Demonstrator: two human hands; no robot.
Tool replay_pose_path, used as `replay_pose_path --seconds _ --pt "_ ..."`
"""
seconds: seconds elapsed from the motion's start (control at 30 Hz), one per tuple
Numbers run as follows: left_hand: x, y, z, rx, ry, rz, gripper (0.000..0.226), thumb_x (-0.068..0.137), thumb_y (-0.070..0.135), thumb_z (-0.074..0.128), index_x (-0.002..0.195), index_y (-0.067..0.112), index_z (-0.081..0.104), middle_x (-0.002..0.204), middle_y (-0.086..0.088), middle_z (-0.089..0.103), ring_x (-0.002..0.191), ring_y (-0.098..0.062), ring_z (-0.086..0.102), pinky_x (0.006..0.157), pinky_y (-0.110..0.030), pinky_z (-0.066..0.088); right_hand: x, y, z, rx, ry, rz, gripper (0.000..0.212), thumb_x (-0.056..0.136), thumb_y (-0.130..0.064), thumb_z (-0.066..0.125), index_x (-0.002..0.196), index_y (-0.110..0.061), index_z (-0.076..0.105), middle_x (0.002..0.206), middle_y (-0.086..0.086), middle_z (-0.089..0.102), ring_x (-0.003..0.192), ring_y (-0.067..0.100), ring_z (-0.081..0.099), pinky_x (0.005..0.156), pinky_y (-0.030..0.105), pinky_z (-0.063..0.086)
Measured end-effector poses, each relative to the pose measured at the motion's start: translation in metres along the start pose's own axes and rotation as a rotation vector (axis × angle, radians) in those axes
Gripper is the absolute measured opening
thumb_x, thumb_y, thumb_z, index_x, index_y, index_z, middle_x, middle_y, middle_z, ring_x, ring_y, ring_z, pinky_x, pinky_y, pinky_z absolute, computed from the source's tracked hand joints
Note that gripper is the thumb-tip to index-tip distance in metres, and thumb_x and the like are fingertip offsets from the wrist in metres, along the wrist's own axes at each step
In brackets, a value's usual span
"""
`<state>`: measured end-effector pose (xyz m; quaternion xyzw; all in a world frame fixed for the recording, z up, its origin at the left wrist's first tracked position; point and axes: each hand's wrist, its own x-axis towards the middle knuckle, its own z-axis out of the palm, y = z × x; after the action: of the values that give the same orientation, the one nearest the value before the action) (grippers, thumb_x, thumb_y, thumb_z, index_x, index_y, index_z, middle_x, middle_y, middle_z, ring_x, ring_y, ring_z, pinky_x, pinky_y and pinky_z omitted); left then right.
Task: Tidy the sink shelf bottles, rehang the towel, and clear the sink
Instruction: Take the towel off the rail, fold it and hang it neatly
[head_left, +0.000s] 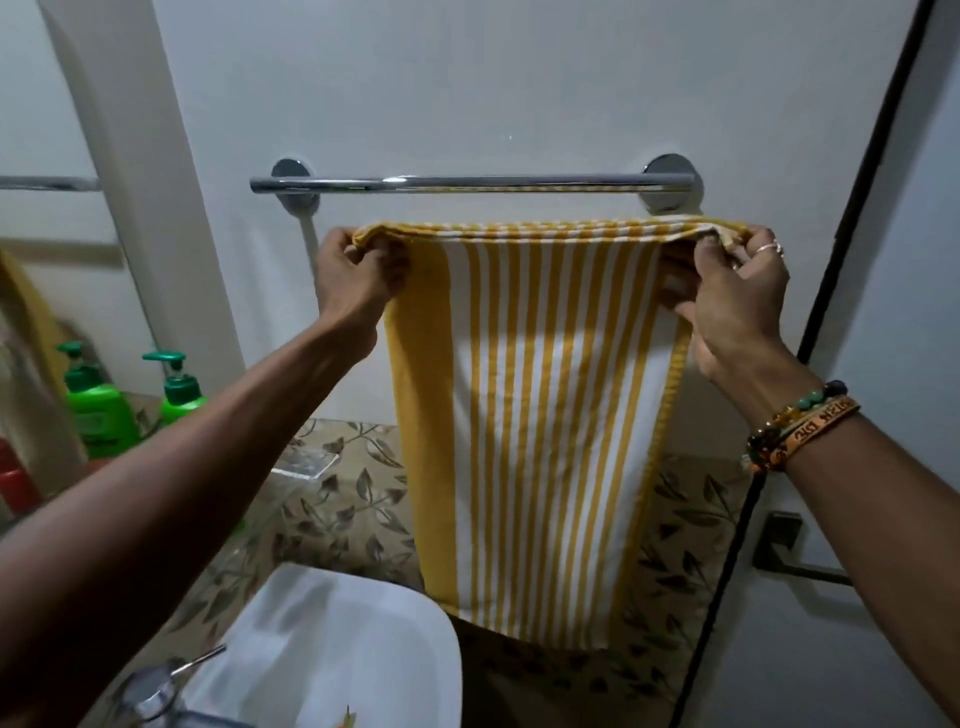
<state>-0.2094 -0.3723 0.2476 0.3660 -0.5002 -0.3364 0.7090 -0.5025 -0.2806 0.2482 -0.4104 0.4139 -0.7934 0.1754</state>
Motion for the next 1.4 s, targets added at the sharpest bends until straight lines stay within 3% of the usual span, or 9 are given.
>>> replay_pose_path --seconds 0.13,0.4,0.57,0.7,0.87,0.93,1.03,1.17,1.4 --pt "0.027 0.027 -0.003 -0.127 0.076 0.072 0.016 0.096 0.0 0.052 0.09 0.014 0.052 0.094 -0.017 0.064 0.083 -0.027 0.067 0.083 -0.05 0.058 0.0 -0.024 0.023 0.031 -0.07 -0.116 0.011 0.099 -0.014 0.052 0.094 -0.023 0.05 0.1 0.008 0.065 0.092 0.024 0.071 0.078 0.057 0.058" --pt "0.082 0.073 -0.021 -0.094 0.177 0.181 0.019 0.084 -0.004 0.048 0.085 0.014 0.052 0.09 -0.018 0.065 0.081 -0.029 0.065 0.08 -0.056 0.057 0.02 -0.06 0.071 0.041 -0.156 -0.331 0.008 0.096 -0.018 0.056 0.099 -0.02 0.049 0.121 0.031 0.06 0.111 0.046 0.061 0.092 0.06 0.052" --pt "0.098 0.075 -0.025 -0.074 0.161 0.193 0.016 0.087 0.0 0.051 0.085 0.016 0.051 0.088 -0.015 0.066 0.078 -0.026 0.065 0.081 -0.055 0.056 0.033 -0.057 0.091 0.033 -0.135 -0.361 0.008 0.097 -0.018 0.054 0.097 -0.023 0.047 0.111 0.02 0.061 0.103 0.032 0.064 0.09 0.055 0.055" --pt "0.111 0.065 -0.023 0.044 0.196 0.212 0.009 0.089 0.01 0.056 0.091 0.018 0.052 0.093 -0.009 0.066 0.086 -0.025 0.064 0.09 -0.053 0.055 0.053 -0.052 0.099 -0.148 -0.105 -0.485 0.006 0.097 -0.019 0.051 0.099 -0.022 0.046 0.097 -0.004 0.055 0.083 -0.004 0.056 0.084 0.027 0.055" --pt "0.105 0.042 -0.015 0.508 0.145 0.435 0.043 0.098 0.019 0.051 0.139 0.018 0.038 0.1 0.008 0.064 0.088 -0.003 0.061 0.087 -0.025 0.041 0.07 -0.02 0.101 -0.655 -0.086 -0.527 0.044 0.1 -0.024 0.047 0.14 -0.009 0.04 0.106 0.002 0.064 0.096 0.019 0.058 0.075 0.015 0.033" --pt "0.099 0.03 -0.013 0.63 0.069 0.533 0.057 0.099 0.022 0.052 0.149 0.016 0.023 0.103 0.0 0.065 0.093 -0.013 0.062 0.087 -0.033 0.045 0.068 -0.008 0.105 -0.728 -0.133 -0.583 0.054 0.101 -0.026 0.046 0.15 -0.012 0.026 0.099 0.004 0.069 0.092 0.023 0.062 0.078 0.028 0.042" --pt "0.095 0.014 -0.013 0.655 0.044 0.646 0.046 0.102 0.02 0.047 0.143 0.009 0.029 0.099 -0.004 0.062 0.091 -0.021 0.062 0.08 -0.036 0.05 0.066 0.003 0.109 -0.781 -0.093 -0.666 0.061 0.104 -0.031 0.043 0.155 -0.012 0.017 0.088 0.005 0.07 0.079 0.024 0.062 0.067 0.033 0.041" --pt "0.102 0.004 -0.016 0.679 0.075 0.742 0.024 0.103 0.017 0.039 0.124 0.005 0.039 0.094 -0.01 0.062 0.082 -0.028 0.06 0.069 -0.048 0.052 0.064 0.014 0.109 -0.807 -0.028 -0.831 0.038 0.105 -0.032 0.042 0.135 -0.008 0.041 0.079 0.005 0.066 0.076 0.027 0.064 0.064 0.031 0.039" --pt "0.105 -0.007 -0.018 0.817 0.057 0.884 0.02 0.105 0.019 0.042 0.105 0.003 0.055 0.093 -0.014 0.058 0.084 -0.025 0.049 0.071 -0.033 0.035 0.063 0.02 0.108 -0.993 0.07 -1.053 0.031 0.107 -0.025 0.039 0.096 -0.005 0.059 0.075 0.015 0.063 0.071 0.034 0.057 0.072 0.04 0.04"
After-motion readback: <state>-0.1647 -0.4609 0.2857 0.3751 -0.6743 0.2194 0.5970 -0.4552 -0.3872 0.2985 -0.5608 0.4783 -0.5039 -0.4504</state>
